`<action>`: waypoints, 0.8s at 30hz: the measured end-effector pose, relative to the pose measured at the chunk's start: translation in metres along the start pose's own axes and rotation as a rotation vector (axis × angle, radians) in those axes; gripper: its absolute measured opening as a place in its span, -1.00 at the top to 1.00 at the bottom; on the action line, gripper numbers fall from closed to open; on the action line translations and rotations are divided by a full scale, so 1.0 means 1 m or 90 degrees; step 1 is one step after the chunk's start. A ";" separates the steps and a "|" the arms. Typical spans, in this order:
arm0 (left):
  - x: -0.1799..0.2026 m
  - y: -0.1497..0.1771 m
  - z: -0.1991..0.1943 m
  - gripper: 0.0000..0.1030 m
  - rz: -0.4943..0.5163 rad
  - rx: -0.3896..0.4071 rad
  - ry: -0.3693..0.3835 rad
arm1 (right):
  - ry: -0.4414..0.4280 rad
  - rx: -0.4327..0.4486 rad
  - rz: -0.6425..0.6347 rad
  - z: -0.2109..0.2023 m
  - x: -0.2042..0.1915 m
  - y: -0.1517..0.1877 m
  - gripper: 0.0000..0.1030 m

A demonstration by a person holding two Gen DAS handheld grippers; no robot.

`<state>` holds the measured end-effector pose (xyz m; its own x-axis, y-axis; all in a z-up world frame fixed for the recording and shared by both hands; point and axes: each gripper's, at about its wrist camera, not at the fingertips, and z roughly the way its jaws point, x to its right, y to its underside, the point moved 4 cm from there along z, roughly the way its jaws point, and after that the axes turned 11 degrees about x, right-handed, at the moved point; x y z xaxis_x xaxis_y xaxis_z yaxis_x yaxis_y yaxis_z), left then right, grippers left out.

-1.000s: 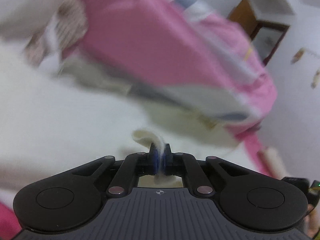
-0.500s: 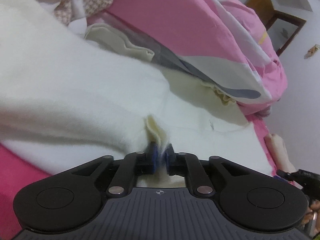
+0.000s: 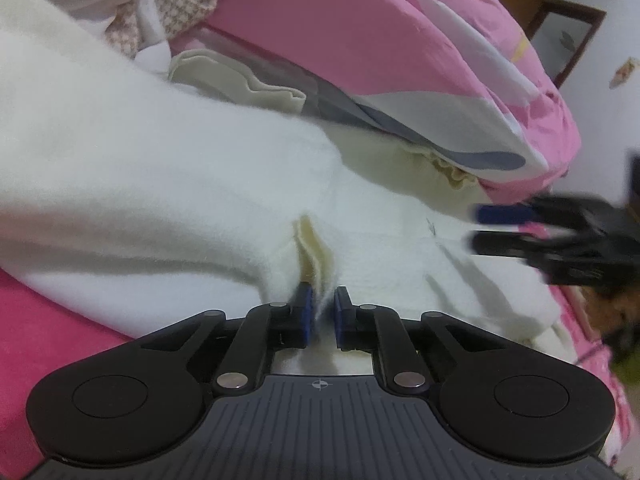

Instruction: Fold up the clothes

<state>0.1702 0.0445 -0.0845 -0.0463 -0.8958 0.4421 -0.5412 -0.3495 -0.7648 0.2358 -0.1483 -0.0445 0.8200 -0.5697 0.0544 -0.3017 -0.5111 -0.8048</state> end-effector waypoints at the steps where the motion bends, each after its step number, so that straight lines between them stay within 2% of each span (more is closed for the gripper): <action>1: 0.000 0.001 0.000 0.78 0.007 0.002 0.001 | -0.024 -0.019 -0.026 0.014 -0.005 -0.003 0.06; 6: 0.000 0.005 0.001 0.79 0.038 0.015 0.008 | -0.091 -0.110 -0.121 0.065 -0.018 0.003 0.00; 9: 0.003 0.008 -0.001 0.82 0.068 0.030 0.007 | -0.117 -0.152 -0.090 0.077 -0.014 0.010 0.06; 10: 0.005 0.009 -0.002 0.83 0.079 0.036 0.006 | -0.116 -0.149 -0.087 0.075 -0.015 0.011 0.15; 11: 0.007 0.007 -0.001 0.86 0.084 0.041 0.006 | -0.112 -0.142 -0.089 0.071 -0.017 0.011 0.54; 12: 0.008 0.004 -0.001 0.88 0.086 0.045 0.008 | -0.109 -0.135 -0.091 0.066 -0.018 0.011 0.78; 14: 0.010 -0.002 0.001 0.89 0.092 0.054 0.011 | -0.090 -0.115 -0.094 0.058 -0.023 0.013 0.89; 20: 0.012 -0.020 0.016 0.91 0.095 0.069 0.017 | -0.024 -0.035 -0.056 0.028 -0.009 0.001 0.91; 24: 0.004 -0.018 0.036 0.90 0.075 0.031 0.007 | 0.019 -0.015 -0.052 0.022 0.002 -0.002 0.91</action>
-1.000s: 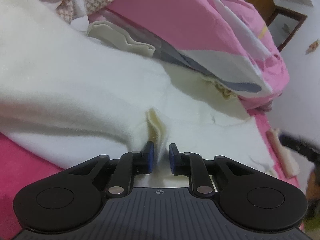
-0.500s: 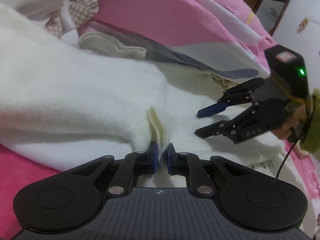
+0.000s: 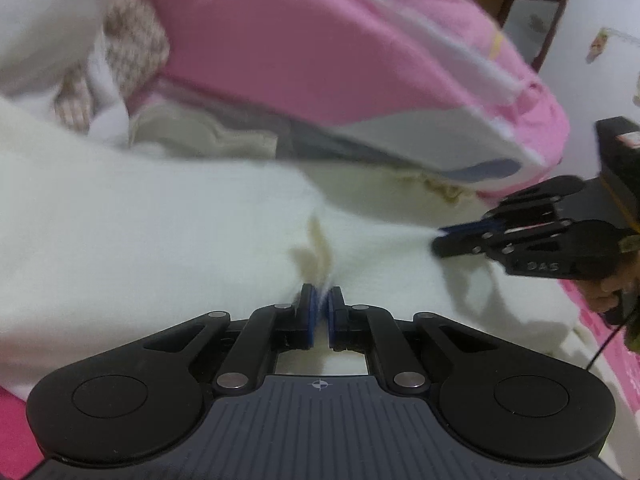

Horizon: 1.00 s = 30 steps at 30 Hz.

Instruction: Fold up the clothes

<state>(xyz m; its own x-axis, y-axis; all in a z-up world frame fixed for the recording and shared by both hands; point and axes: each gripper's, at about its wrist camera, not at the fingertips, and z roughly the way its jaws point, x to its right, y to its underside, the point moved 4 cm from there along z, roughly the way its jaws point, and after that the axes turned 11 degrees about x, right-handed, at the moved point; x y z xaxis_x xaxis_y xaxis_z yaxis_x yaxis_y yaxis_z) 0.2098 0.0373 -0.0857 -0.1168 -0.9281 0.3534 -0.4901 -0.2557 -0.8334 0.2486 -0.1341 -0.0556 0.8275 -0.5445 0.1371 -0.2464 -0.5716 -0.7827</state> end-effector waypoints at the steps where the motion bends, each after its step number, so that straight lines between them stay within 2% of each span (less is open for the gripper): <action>1: -0.002 0.001 0.002 0.90 -0.003 -0.005 -0.002 | 0.008 -0.005 -0.003 0.005 0.000 0.003 0.91; 5: 0.000 0.003 0.004 0.85 0.010 -0.006 -0.010 | 0.037 -0.026 -0.006 0.031 0.000 0.018 0.90; 7: 0.000 0.002 0.000 0.84 0.017 -0.002 -0.010 | 0.050 -0.019 0.004 0.039 0.001 0.024 0.80; 8: 0.000 0.001 -0.004 0.82 0.018 0.004 -0.012 | 0.056 -0.006 0.026 0.033 0.006 0.023 0.64; 9: 0.000 0.000 -0.009 0.76 0.018 0.012 -0.015 | 0.062 0.008 0.052 0.027 0.012 0.022 0.40; 11: 0.003 -0.005 -0.021 0.56 0.028 0.047 -0.030 | 0.091 0.060 0.119 -0.001 0.028 0.026 0.25; 12: 0.005 -0.007 -0.027 0.39 0.033 0.066 -0.038 | 0.114 0.089 0.156 -0.021 0.039 0.030 0.24; 13: 0.008 -0.010 -0.032 0.34 0.043 0.086 -0.045 | 0.142 0.114 0.194 -0.041 0.050 0.041 0.23; 15: 0.020 -0.014 -0.034 0.32 0.062 0.108 -0.042 | 0.192 0.152 0.273 -0.088 0.086 0.061 0.23; 17: 0.035 -0.015 -0.027 0.32 0.076 0.097 -0.011 | 0.247 0.160 0.346 -0.123 0.114 0.087 0.23; 18: 0.039 -0.012 -0.022 0.32 0.085 0.086 -0.011 | 0.275 0.162 0.381 -0.139 0.127 0.100 0.25; 20: 0.044 -0.003 -0.011 0.32 0.108 0.062 -0.022 | 0.307 0.143 0.407 -0.152 0.139 0.123 0.31; 22: 0.049 0.007 0.000 0.33 0.130 0.038 -0.034 | 0.311 0.117 0.414 -0.149 0.141 0.136 0.35; 26: 0.058 0.024 0.021 0.34 0.175 -0.011 -0.058 | 0.301 0.052 0.402 -0.119 0.143 0.147 0.35; 28: 0.058 0.029 0.022 0.34 0.186 -0.013 -0.061 | 0.311 0.009 0.399 -0.097 0.154 0.153 0.37; 30: 0.057 0.029 0.023 0.34 0.183 -0.015 -0.062 | 0.345 -0.022 0.380 -0.075 0.171 0.163 0.49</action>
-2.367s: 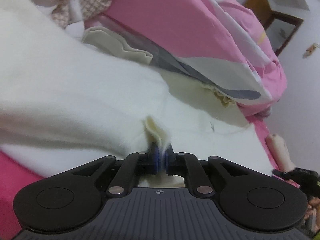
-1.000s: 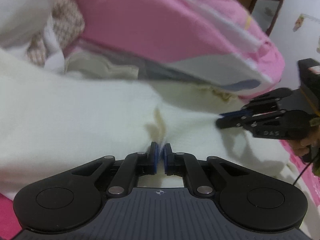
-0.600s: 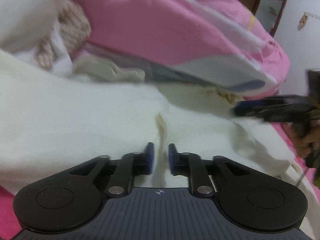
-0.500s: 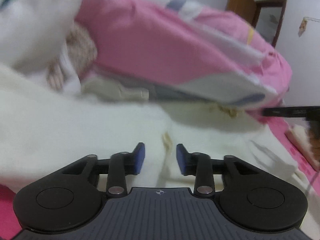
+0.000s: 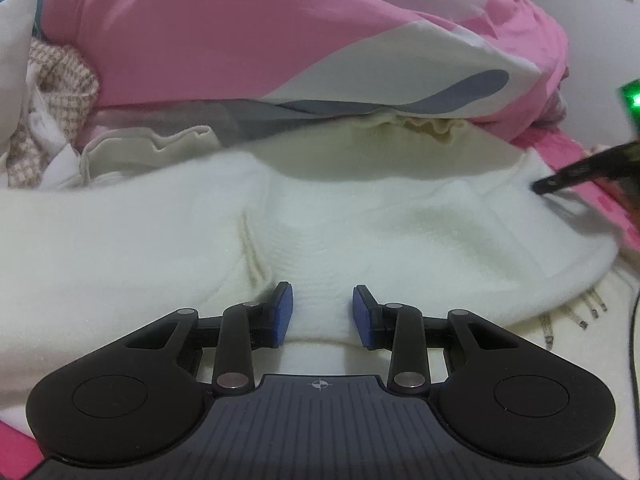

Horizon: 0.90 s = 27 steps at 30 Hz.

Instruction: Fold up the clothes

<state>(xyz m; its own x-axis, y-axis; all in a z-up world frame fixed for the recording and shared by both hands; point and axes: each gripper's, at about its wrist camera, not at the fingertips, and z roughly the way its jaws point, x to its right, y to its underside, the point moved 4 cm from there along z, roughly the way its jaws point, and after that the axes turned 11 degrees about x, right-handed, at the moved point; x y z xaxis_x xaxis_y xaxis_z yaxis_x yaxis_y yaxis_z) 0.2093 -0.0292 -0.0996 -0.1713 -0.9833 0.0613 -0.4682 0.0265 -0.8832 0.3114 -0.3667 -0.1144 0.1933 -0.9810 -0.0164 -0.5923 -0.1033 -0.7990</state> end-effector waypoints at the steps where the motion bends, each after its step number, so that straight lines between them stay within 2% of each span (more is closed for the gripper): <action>1: -0.001 0.000 0.000 0.34 -0.002 -0.001 0.000 | 0.009 0.013 0.005 0.010 0.005 -0.002 0.50; 3: -0.003 0.001 -0.002 0.35 -0.002 0.000 0.000 | 0.031 0.041 0.039 0.024 0.015 -0.007 0.69; 5: -0.003 0.003 -0.005 0.35 0.002 0.002 -0.001 | 0.058 0.049 0.079 0.033 0.027 -0.012 0.78; 8: -0.003 0.004 -0.005 0.35 0.007 0.005 -0.003 | 0.083 0.048 0.117 0.032 0.044 -0.017 0.77; 11: -0.003 0.005 -0.005 0.35 0.007 0.006 -0.002 | 0.115 0.066 0.158 0.007 0.057 -0.018 0.67; 13: -0.002 0.005 -0.006 0.35 0.008 0.007 -0.003 | 0.090 0.075 0.197 -0.019 0.065 -0.014 0.66; 16: -0.001 0.006 -0.007 0.35 0.014 0.007 -0.007 | 0.019 0.058 0.241 -0.057 0.066 -0.004 0.66; 19: 0.001 0.007 -0.011 0.35 0.023 0.008 -0.016 | -0.046 -0.001 0.201 -0.067 0.041 0.002 0.66; 22: 0.003 0.009 -0.016 0.35 0.034 0.009 -0.028 | -0.126 -0.057 0.129 -0.061 -0.006 0.003 0.66; 24: 0.004 0.011 -0.019 0.36 0.041 0.009 -0.036 | -0.121 -0.091 0.061 -0.040 -0.036 0.006 0.66; 25: 0.005 0.012 -0.021 0.36 0.044 0.010 -0.039 | -0.099 -0.098 0.032 -0.029 -0.049 0.008 0.66; 27: 0.006 0.013 -0.024 0.37 0.051 0.010 -0.047 | -0.051 -0.072 0.003 -0.005 -0.059 0.001 0.70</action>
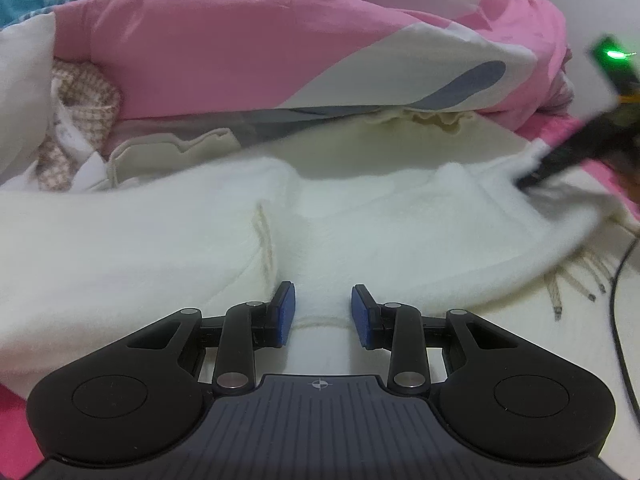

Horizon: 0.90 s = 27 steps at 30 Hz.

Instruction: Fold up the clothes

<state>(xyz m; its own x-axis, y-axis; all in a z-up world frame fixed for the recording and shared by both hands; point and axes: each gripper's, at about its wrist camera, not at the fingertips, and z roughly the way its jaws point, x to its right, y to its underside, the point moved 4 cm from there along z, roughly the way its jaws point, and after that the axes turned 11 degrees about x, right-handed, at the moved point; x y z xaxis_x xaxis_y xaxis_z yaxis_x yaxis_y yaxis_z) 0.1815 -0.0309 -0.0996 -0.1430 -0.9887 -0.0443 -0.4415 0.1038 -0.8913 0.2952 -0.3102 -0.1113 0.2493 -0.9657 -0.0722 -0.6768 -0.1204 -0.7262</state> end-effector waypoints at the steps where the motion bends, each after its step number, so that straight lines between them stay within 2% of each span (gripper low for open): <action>1: 0.000 0.001 -0.001 0.37 0.000 0.000 0.000 | 0.022 0.014 0.010 0.009 0.002 -0.007 0.70; 4: -0.003 0.003 -0.003 0.37 -0.005 0.000 0.004 | 0.064 0.053 0.077 0.025 0.011 -0.026 0.71; 8: -0.006 0.007 -0.006 0.38 -0.012 0.000 0.010 | 0.082 0.084 0.032 -0.011 -0.008 -0.030 0.66; 11: -0.008 0.009 -0.008 0.38 -0.017 -0.001 0.015 | -0.014 0.061 0.012 -0.047 -0.037 -0.019 0.65; 13: -0.008 0.010 -0.009 0.38 -0.019 0.000 0.016 | -0.092 0.016 -0.003 -0.052 -0.063 -0.010 0.65; 19: -0.010 0.010 -0.013 0.38 -0.025 0.007 0.016 | -0.118 -0.004 0.015 0.011 -0.112 -0.013 0.66; 21: -0.012 0.009 -0.018 0.37 -0.032 0.014 0.025 | -0.105 0.032 0.109 0.025 -0.095 -0.027 0.65; 24: -0.015 0.001 -0.023 0.34 -0.047 0.033 0.043 | -0.137 0.072 0.191 -0.004 -0.070 -0.032 0.65; 27: -0.013 -0.010 -0.021 0.33 -0.062 0.048 0.062 | -0.099 0.077 0.162 -0.033 -0.041 -0.007 0.64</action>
<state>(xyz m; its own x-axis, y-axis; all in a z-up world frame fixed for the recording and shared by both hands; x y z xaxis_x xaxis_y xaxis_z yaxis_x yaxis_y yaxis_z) 0.1690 -0.0166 -0.0807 -0.1901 -0.9781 0.0843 -0.3898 -0.0036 -0.9209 0.2672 -0.2777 -0.0803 0.1920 -0.9133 -0.3593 -0.6458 0.1581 -0.7470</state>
